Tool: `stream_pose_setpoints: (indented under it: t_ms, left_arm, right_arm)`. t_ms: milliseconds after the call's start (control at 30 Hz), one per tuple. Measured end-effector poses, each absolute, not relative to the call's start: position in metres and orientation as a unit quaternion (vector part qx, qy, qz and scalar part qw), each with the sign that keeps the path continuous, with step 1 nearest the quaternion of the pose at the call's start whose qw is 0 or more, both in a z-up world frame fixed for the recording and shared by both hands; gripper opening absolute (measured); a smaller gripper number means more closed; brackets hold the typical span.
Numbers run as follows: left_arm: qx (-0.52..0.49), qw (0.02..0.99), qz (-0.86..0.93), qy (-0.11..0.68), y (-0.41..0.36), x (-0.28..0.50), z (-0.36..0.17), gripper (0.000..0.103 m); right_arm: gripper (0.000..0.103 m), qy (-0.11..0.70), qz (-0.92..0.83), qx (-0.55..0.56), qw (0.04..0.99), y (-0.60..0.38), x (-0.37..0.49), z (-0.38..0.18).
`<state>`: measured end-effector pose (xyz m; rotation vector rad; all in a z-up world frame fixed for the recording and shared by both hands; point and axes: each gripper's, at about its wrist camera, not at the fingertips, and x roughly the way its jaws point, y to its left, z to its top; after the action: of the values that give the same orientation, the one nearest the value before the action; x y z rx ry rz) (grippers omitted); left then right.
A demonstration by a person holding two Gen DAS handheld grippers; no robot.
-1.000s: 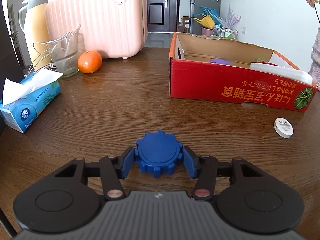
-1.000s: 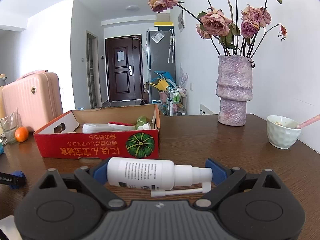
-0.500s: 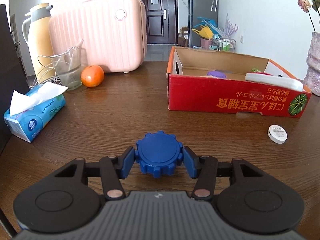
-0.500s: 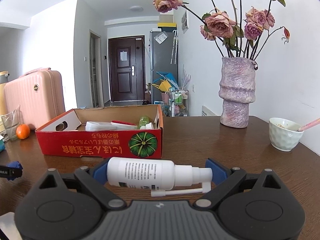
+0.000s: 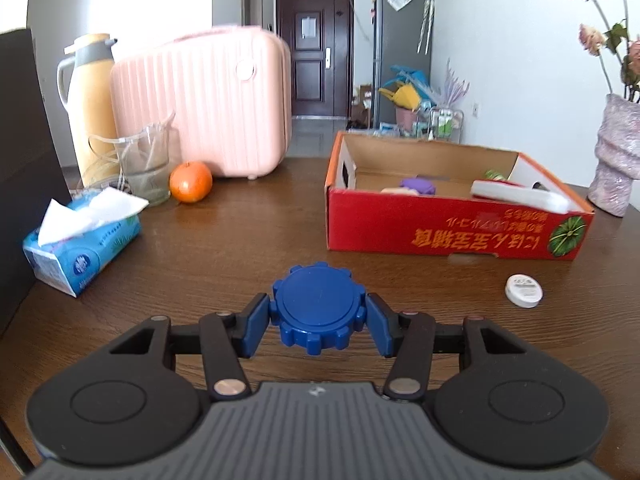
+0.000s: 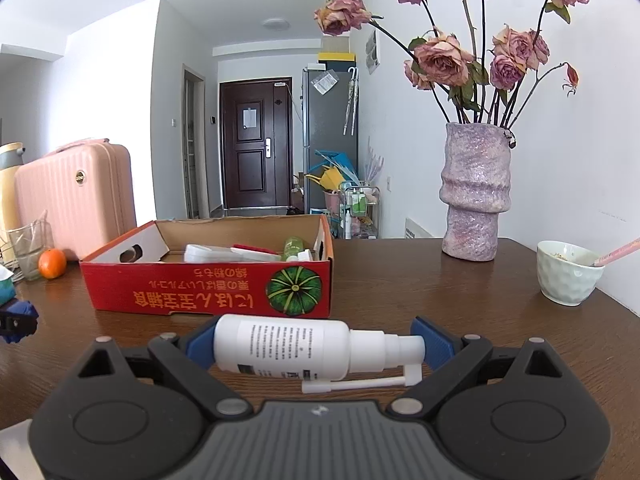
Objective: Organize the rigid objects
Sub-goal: 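Carry the blue cap with left and the spray bottle with right toward the box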
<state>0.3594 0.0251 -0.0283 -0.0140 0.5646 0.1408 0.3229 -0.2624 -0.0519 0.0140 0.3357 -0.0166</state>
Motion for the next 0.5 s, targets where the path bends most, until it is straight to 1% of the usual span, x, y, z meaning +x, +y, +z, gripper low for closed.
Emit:
stream_pose_setpoints:
  t_ms: [500]
  left_arm:
    - [-0.002, 0.972, 0.028, 0.234, -0.001, 0.318, -0.006, 0.053]
  right_arm:
    - [0.097, 0.161, 0.019, 0.000, 0.987, -0.237, 0.303, -0.047]
